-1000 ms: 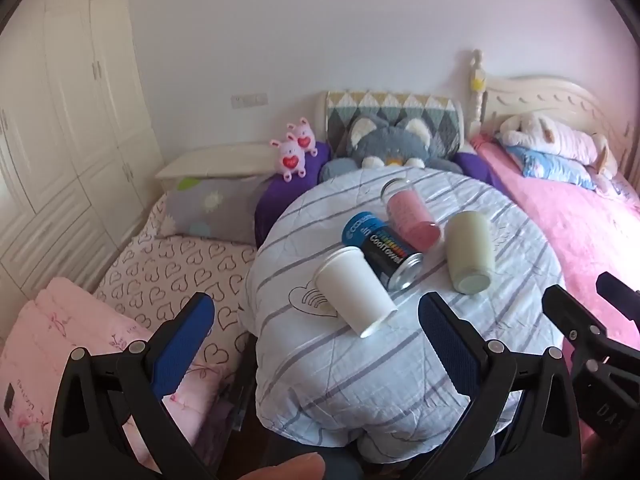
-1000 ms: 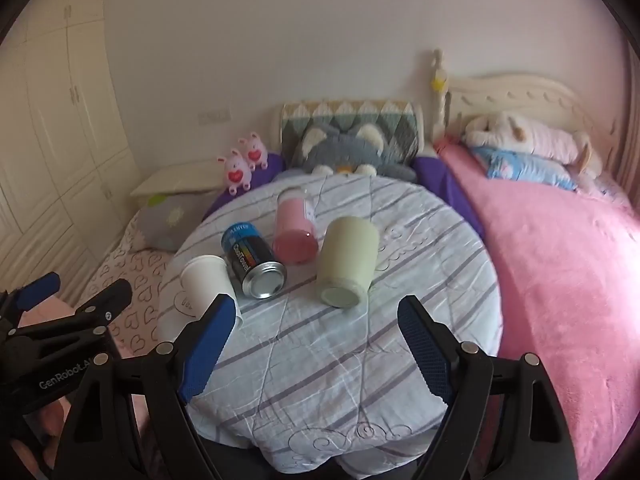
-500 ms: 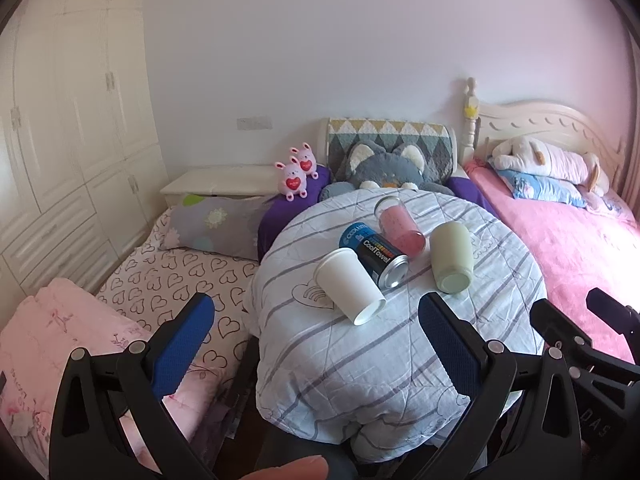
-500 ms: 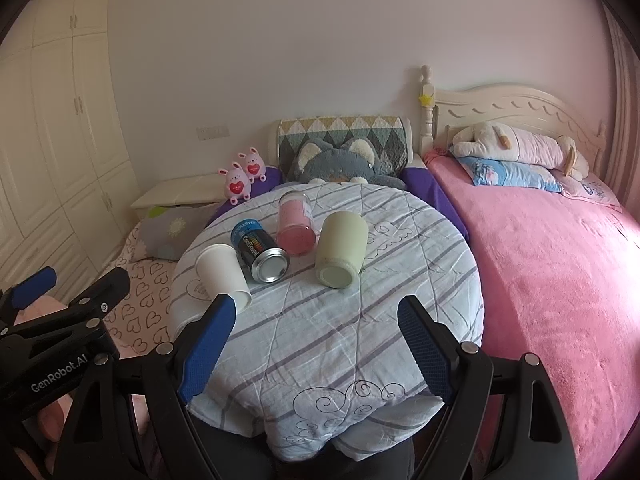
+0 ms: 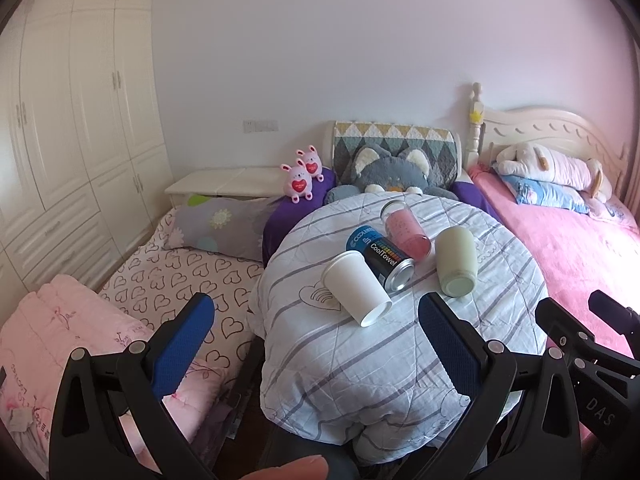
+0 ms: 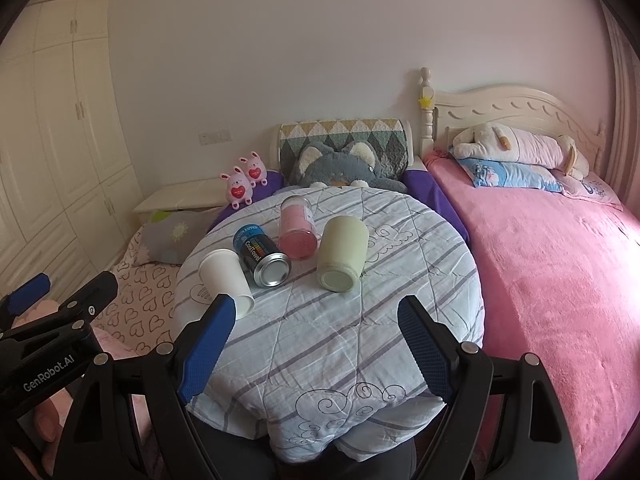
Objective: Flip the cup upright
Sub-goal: 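Move the right tool toward the white paper cup lying on its side, then close the right gripper around the white paper cup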
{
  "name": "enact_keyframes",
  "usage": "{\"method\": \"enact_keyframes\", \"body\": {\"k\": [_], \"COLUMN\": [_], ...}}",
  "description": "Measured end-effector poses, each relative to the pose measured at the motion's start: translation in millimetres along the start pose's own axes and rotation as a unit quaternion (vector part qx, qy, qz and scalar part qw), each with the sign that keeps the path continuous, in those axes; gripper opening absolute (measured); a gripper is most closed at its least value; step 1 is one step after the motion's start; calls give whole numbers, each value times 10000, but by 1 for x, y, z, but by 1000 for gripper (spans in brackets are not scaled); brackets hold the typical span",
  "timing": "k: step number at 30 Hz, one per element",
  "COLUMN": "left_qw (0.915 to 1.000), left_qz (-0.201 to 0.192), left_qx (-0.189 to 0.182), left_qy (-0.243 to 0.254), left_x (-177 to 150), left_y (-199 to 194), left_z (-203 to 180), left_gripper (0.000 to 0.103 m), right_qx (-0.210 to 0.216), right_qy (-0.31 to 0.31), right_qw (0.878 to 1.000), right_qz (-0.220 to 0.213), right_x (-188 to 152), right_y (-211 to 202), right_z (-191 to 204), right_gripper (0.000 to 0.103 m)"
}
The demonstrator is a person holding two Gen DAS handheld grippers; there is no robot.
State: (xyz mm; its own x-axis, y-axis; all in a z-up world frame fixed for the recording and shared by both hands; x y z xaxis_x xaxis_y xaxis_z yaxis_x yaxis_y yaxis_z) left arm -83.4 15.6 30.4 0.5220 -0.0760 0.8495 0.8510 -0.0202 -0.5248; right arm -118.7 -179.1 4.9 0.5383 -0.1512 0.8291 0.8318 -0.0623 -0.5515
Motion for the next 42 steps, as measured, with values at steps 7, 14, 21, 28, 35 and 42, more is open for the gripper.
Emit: {"method": "enact_keyframes", "body": {"k": [7, 14, 21, 28, 35, 42], "left_qw": [9999, 9997, 9994, 9987, 9959, 9911], "left_qz": [119, 253, 338, 492, 783, 1084], "left_qx": [9, 34, 73, 127, 425, 686], "left_qy": [-13, -46, -62, 8, -139, -355], "left_x": [-2, 1, 2, -2, -8, -18], "left_y": [8, 24, 38, 60, 96, 129], "left_z": [5, 8, 11, 15, 39, 64], "left_gripper": [103, 103, 103, 103, 103, 103], "right_qx": [39, 43, 49, 133, 700, 1146], "right_qy": [-40, -98, -143, -301, -758, -1383], "right_qw": [10000, 9997, 9994, 9979, 9870, 9669], "right_qz": [81, 202, 296, 561, 1229, 1813], "right_x": [1, 5, 8, 11, 15, 17], "right_y": [6, 18, 30, 56, 115, 177], "right_z": [3, 9, 15, 23, 45, 80], "right_gripper": [84, 84, 84, 84, 84, 84]}}
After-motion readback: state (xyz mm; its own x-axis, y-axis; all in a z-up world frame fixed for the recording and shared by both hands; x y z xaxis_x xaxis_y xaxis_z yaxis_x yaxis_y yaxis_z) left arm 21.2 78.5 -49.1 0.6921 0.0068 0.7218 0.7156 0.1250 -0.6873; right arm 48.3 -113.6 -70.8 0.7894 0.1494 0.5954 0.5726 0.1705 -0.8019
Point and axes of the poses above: each gripper's, at about its wrist camera, not at the fingertips, and y roughly the way its jaws point, z to its left, x to its top, the point moved 4 cm from there along y, roughly the way its jaws point, and after that the axes turned 1 degree about x, right-handed, at the moved point
